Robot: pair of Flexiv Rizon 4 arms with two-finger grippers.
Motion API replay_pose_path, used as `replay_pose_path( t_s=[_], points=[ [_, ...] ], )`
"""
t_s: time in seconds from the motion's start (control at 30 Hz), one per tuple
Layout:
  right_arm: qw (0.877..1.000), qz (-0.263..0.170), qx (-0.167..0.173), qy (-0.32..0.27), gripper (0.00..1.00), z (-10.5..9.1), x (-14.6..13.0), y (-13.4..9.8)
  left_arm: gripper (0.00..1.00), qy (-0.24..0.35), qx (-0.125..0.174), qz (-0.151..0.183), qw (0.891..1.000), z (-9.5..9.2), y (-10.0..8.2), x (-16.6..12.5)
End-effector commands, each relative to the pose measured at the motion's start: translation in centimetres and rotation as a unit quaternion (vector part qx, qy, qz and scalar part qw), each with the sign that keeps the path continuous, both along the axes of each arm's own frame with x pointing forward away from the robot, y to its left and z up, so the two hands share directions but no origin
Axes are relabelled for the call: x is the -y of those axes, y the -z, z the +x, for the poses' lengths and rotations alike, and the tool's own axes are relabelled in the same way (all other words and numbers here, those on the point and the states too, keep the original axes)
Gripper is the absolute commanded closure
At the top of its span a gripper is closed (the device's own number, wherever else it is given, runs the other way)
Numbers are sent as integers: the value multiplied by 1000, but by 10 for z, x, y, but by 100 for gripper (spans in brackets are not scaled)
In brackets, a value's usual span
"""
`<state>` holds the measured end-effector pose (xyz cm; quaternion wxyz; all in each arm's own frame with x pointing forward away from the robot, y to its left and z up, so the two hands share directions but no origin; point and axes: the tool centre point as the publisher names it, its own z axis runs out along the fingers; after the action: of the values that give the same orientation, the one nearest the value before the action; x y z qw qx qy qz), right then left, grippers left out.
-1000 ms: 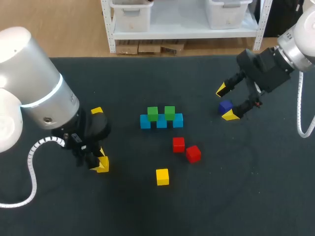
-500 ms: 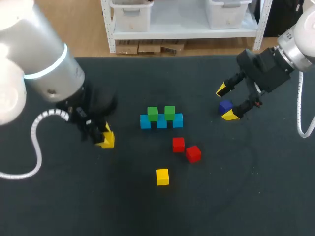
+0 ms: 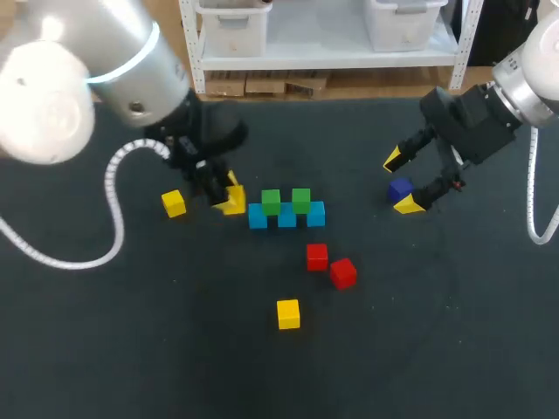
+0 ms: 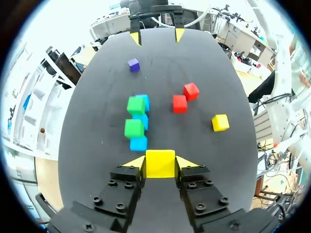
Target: Place the blue cubes, place green cubes on the blue cubes, place the yellow cubes on the green cubes, then place the red cubes on the yellow cubes, and place purple cube on the red cubes.
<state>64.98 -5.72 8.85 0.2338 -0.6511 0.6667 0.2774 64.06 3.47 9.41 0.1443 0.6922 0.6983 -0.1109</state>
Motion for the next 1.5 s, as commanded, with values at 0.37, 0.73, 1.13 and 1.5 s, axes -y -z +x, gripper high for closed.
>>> replay_pose_path(
  t_s=[0.37,0.73,1.13,1.5],
  points=[
    [1000,1,0,-1,0,1,0,0,100,25,-15,9,1000,43,16,55],
    [1000,1,0,-1,0,1,0,0,100,28,-17,4,999,56,22,72],
    [1000,1,0,-1,0,1,0,0,100,22,-24,16,999,57,28,72],
    [1000,1,0,-1,0,1,0,0,100,20,-29,23,999,56,30,72]
  ],
)
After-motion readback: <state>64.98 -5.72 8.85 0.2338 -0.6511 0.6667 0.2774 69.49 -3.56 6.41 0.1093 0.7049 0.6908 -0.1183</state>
